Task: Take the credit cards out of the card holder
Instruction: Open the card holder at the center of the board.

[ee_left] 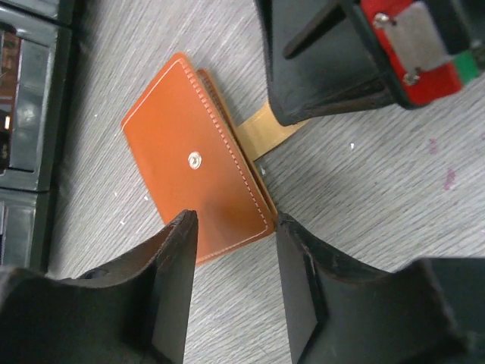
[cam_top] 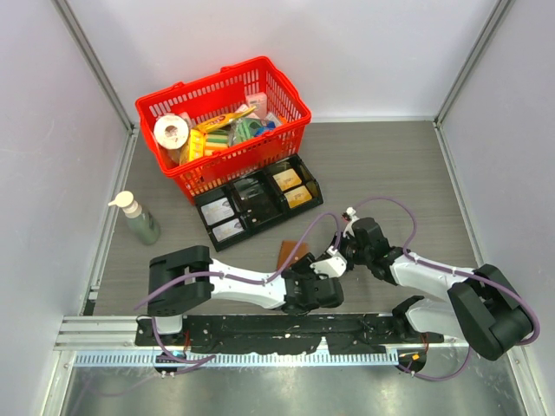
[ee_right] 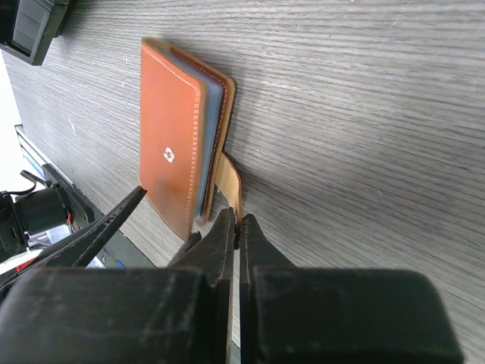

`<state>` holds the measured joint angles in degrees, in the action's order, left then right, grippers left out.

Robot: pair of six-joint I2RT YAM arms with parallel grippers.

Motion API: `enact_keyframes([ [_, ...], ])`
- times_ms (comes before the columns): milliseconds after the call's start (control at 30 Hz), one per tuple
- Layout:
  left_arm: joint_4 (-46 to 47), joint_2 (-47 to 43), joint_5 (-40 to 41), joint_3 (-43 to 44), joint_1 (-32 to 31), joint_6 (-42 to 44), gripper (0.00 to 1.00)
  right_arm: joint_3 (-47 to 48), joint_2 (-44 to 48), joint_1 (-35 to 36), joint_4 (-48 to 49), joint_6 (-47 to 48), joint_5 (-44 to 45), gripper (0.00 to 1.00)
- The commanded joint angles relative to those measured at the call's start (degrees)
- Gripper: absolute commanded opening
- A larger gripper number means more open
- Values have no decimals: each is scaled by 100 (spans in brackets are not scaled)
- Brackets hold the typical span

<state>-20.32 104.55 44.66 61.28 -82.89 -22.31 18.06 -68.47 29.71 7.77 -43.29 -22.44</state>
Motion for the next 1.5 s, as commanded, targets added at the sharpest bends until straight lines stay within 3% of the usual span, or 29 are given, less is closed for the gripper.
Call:
enact_keyframes([
  [0,-341,-101,525,262,-25,-151,42,48,158,-45,111,92,-77,1],
  [100,-438,-207,596,297,-25,-247,26,66,167,-62,41,162,-77,1],
  [233,-613,-400,736,350,-17,-441,11,109,202,-89,-118,250,-59,1],
  [333,-806,-480,868,385,45,-695,9,179,229,-97,-293,382,-50,1],
  [533,-1448,-725,1097,561,422,-1372,10,434,316,-98,-959,803,-147,1],
  [1000,-1010,-1315,-203,78,1697,-1663,28,1339,299,-97,-2613,1788,-349,1],
  [1467,-869,-735,-1081,-160,1794,-1927,30,2095,-87,-106,-3720,2096,537,1],
])
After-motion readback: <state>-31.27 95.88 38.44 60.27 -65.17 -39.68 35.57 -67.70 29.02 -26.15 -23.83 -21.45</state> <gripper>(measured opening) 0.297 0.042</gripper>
